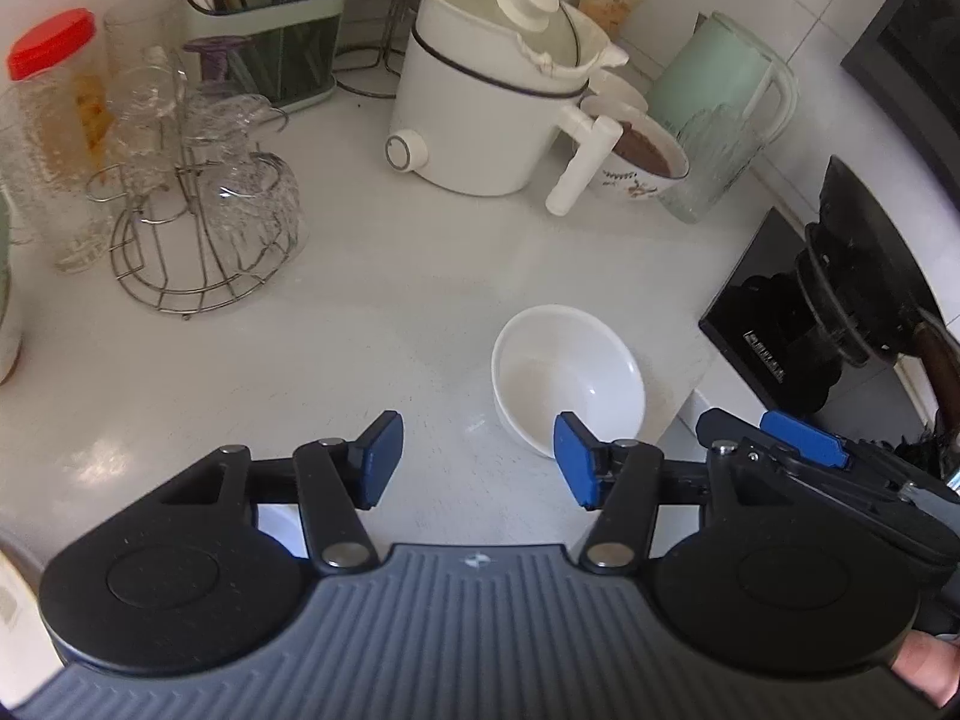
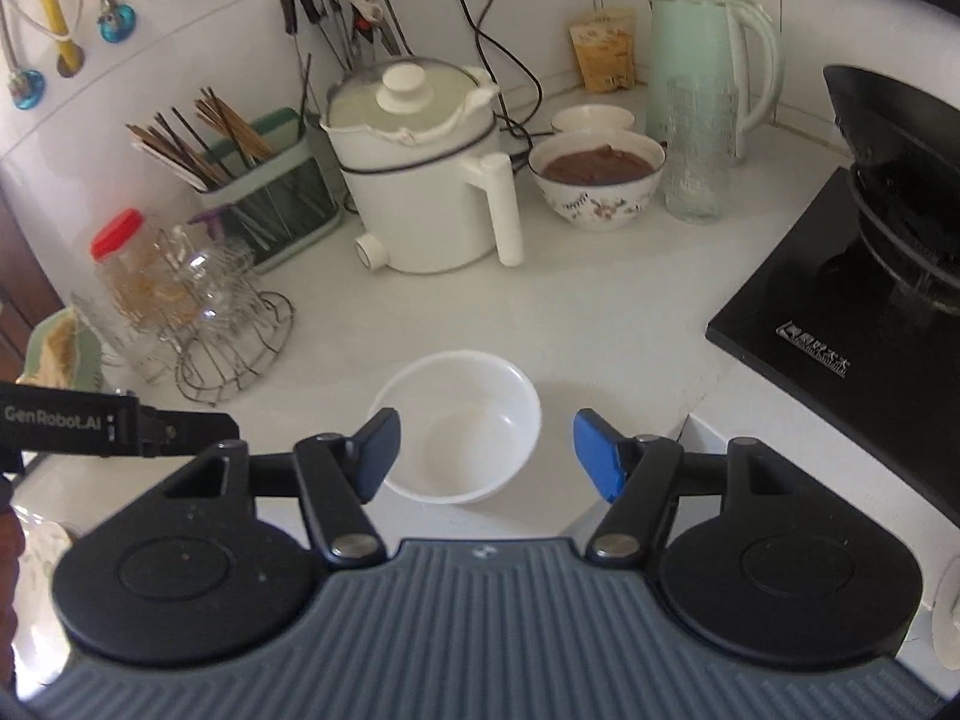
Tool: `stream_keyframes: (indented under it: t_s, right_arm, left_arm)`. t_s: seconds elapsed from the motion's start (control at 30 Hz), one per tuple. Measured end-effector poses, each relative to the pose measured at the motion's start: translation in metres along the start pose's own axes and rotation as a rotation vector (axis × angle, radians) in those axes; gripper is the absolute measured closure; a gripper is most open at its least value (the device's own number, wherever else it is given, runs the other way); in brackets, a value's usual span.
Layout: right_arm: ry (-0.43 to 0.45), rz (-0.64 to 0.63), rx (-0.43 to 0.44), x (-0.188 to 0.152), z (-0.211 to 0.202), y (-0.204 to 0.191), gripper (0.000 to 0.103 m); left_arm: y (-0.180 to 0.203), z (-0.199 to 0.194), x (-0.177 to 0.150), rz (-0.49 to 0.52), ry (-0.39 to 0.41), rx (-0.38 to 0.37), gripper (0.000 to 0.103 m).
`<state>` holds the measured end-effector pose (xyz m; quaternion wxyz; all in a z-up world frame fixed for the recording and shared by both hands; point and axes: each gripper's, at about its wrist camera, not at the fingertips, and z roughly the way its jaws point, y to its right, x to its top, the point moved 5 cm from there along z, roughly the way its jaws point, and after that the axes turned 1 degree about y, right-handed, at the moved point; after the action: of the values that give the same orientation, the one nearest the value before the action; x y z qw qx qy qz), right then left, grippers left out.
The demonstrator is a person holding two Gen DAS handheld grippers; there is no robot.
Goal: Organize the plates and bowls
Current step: 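Move both grippers to the white ceramic bowl, then close both grippers on the rim of the white ceramic bowl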
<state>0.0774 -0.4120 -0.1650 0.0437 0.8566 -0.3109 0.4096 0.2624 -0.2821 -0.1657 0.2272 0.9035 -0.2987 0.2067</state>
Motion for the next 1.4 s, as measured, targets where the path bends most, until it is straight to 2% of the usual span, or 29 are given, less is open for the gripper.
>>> stream_keyframes:
  t_s: [0.43, 0.53, 0.73, 0.8, 0.83, 0.9, 1.0, 1.07, 1.1, 1.17, 1.27, 1.4]
  right_arm:
    - [-0.041, 0.071, -0.051, -0.004, 0.052, 0.030, 0.037]
    - [-0.055, 0.094, -0.060, -0.006, 0.063, 0.041, 0.037]
    - [-0.102, 0.148, -0.038, -0.013, 0.082, 0.055, 0.038]
    - [-0.119, 0.156, -0.038, -0.016, 0.088, 0.058, 0.042]
    - [-0.130, 0.173, -0.022, -0.018, 0.090, 0.059, 0.048]
    - [-0.139, 0.189, 0.011, -0.020, 0.093, 0.059, 0.049]
    - [-0.150, 0.184, 0.044, -0.021, 0.101, 0.057, 0.055]
    - [-0.167, 0.182, 0.066, -0.022, 0.106, 0.055, 0.061]
    - [-0.175, 0.181, 0.077, -0.022, 0.109, 0.054, 0.063]
    - [-0.192, 0.178, 0.099, -0.021, 0.115, 0.052, 0.078]
    - [-0.222, 0.162, 0.104, -0.019, 0.123, 0.049, 0.090]
    - [-0.238, 0.152, 0.113, -0.015, 0.129, 0.047, 0.091]
  left_arm:
    - [0.010, 0.066, 0.016, 0.035, -0.043, -0.052, 0.041]
    - [0.013, 0.079, 0.016, 0.031, -0.074, -0.069, 0.041]
    - [0.018, 0.110, 0.014, 0.008, -0.102, -0.081, 0.042]
    - [0.019, 0.118, 0.013, -0.014, -0.112, -0.083, 0.042]
    - [0.019, 0.121, 0.012, -0.021, -0.118, -0.084, 0.042]
    - [0.020, 0.127, 0.011, -0.025, -0.127, -0.073, 0.043]
    - [0.019, 0.132, 0.011, -0.031, -0.131, -0.065, 0.053]
    - [0.018, 0.137, 0.010, -0.055, -0.145, -0.080, 0.067]
    - [0.017, 0.139, 0.010, -0.073, -0.155, -0.089, 0.071]
    - [0.015, 0.139, 0.011, -0.091, -0.154, -0.095, 0.080]
    - [0.016, 0.140, 0.012, -0.091, -0.158, -0.093, 0.084]
    - [0.017, 0.137, 0.012, -0.097, -0.177, -0.096, 0.084]
